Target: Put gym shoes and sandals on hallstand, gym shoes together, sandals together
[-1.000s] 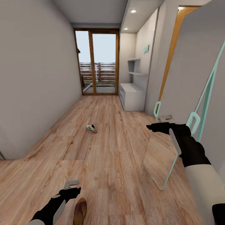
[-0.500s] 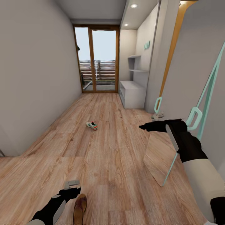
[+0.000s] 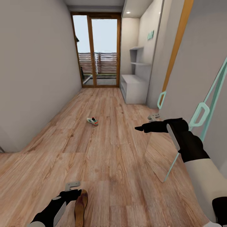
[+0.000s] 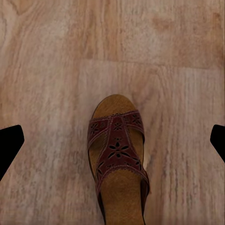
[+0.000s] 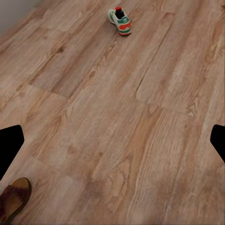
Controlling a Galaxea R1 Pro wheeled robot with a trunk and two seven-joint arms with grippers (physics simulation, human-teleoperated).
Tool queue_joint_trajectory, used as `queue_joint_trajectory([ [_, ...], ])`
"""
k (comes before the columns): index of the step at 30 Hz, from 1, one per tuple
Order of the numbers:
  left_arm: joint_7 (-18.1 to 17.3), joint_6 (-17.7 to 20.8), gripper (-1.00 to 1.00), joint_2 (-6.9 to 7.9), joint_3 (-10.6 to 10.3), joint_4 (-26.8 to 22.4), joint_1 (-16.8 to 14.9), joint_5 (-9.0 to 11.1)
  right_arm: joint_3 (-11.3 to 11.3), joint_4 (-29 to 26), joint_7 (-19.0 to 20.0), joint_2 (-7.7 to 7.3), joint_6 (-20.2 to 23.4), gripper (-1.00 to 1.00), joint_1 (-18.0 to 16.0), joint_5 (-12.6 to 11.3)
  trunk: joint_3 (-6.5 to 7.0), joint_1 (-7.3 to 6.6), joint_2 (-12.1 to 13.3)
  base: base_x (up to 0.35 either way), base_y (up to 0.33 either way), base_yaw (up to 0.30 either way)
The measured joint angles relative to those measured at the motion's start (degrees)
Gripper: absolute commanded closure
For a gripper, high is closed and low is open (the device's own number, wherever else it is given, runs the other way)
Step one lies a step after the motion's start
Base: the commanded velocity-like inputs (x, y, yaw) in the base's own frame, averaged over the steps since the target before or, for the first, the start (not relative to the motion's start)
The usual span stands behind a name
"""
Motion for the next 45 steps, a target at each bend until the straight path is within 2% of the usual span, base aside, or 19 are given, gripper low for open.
queue_joint_trajectory([
  [5,0.0,0.0,-1.00,0.01,0.0,0.0,0.0,0.0,-0.1,-0.2,0.3,0.11,0.0,-1.00,-0.1,-0.1,-1.11,0.13,-0.1,0.000,0.000,0.000],
  [8,0.0,0.0,-1.00,0.02,0.0,0.0,0.0,0.0,-0.7,-0.7,0.5,1.11,0.1,-1.00,-0.1,-2.0,-1.77,0.21,-0.1,0.000,0.000,0.000],
  [11,0.0,0.0,-1.00,0.03,0.0,0.0,0.0,0.0,-1.3,-1.0,0.5,3.02,0.1,-1.00,-0.1,-4.4,-2.44,0.28,-0.1,0.000,0.000,0.000],
  [12,0.0,0.0,-1.00,0.02,0.0,0.0,0.0,0.0,-2.8,-1.0,0.2,6.90,0.3,-1.00,-0.1,-7.6,-2.66,0.31,-0.2,0.000,0.000,0.000],
  [13,0.0,0.0,-1.00,0.03,0.0,0.0,0.0,0.0,-3.4,-0.9,0.1,8.31,0.3,-1.00,-0.1,-7.8,-2.88,0.33,-0.2,0.000,0.000,0.000],
  [14,0.0,0.0,-1.00,0.03,0.0,0.0,0.0,0.0,-3.4,-0.9,0.1,8.35,0.2,-1.00,-0.1,-7.7,-3.11,0.36,-0.2,0.000,0.000,0.000],
  [15,0.0,0.0,-1.00,0.02,0.0,0.0,0.0,0.0,-5.0,-0.9,-1.0,11.48,0.3,-1.00,-0.1,-9.1,-3.11,0.36,-0.2,0.000,0.000,0.000],
  [16,0.0,0.0,-1.00,0.03,0.0,0.0,0.0,0.0,-5.7,-0.9,-1.5,12.75,0.2,-1.00,-0.1,-9.1,-3.11,0.36,-0.2,0.000,0.000,0.000],
  [17,0.0,0.0,-1.00,0.03,0.0,0.0,0.0,0.0,-6.6,-0.9,-2.7,14.75,0.2,-1.00,-0.1,-9.5,-3.11,0.36,-0.2,0.000,0.000,0.000],
  [21,0.0,0.0,-1.00,0.03,0.0,0.0,0.0,0.0,-8.4,-0.8,-5.0,17.53,0.1,-1.00,-0.1,-9.9,-3.11,0.36,-0.2,0.000,0.000,0.000],
  [24,0.0,0.0,-1.00,0.00,0.0,0.0,0.0,0.0,-9.5,-0.8,-6.0,18.50,0.1,-1.00,-0.1,-10.4,-3.11,0.36,-0.2,0.000,0.000,0.000],
  [25,0.0,0.0,-1.00,-0.03,0.0,0.0,0.0,0.1,-10.2,-0.8,-6.6,19.01,0.0,-1.00,-0.1,-11.3,-3.11,0.36,-0.2,0.000,0.000,0.000],
  [28,0.0,0.0,-1.00,-0.05,0.1,0.0,0.0,0.1,-10.6,-0.8,-6.8,19.26,0.0,-1.00,-0.1,-12.7,-3.11,0.36,-0.2,0.000,0.000,0.000],
  [29,0.0,0.0,-1.00,-0.01,0.1,0.0,0.0,0.1,-10.9,-0.8,-6.9,19.32,0.0,-1.00,-0.1,-15.7,-3.11,0.36,-0.2,0.000,0.000,0.000],
  [33,0.0,-0.1,-1.00,-0.04,0.1,0.0,0.0,0.1,-11.0,-0.8,-7.0,19.26,-0.1,-1.00,0.0,-17.6,-3.11,0.36,-0.2,0.000,0.000,0.000],
  [37,0.1,-2.0,-1.00,-0.05,0.1,0.1,0.0,0.0,-11.0,-0.8,-7.0,19.25,-0.1,-1.00,0.0,-18.1,-3.11,0.36,-0.2,0.000,0.000,0.000],
  [40,0.2,-5.5,-1.00,-0.16,0.2,0.4,0.2,0.1,-11.0,-0.8,-7.1,19.23,-0.1,-1.00,0.0,-18.2,-3.11,0.36,-0.2,0.000,0.000,0.000],
  [45,1.7,-8.9,-1.00,-0.64,0.3,2.1,0.3,0.0,-10.9,-0.8,-7.2,19.17,-0.1,-1.00,0.0,-18.3,-3.11,0.36,-0.2,0.000,0.000,0.000],
])
